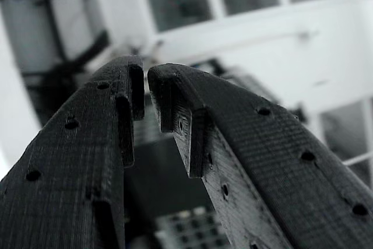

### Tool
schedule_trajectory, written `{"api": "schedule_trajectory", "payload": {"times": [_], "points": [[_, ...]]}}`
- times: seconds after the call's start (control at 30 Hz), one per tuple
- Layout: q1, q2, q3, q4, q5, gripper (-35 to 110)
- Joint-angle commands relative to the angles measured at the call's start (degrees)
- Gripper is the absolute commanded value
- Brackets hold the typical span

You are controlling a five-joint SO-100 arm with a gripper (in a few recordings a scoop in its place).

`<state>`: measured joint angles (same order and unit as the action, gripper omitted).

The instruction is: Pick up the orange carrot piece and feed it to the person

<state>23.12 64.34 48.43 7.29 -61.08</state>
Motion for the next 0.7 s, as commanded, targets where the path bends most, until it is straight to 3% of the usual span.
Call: {"api": "schedule_trajectory", "payload": {"times": [0.0, 0.67], "points": [[0.97, 14.5, 7.21, 0.18, 9.14, -3], [-10.46, 44.12, 60.03, 0.26, 38.14, -2]]}}
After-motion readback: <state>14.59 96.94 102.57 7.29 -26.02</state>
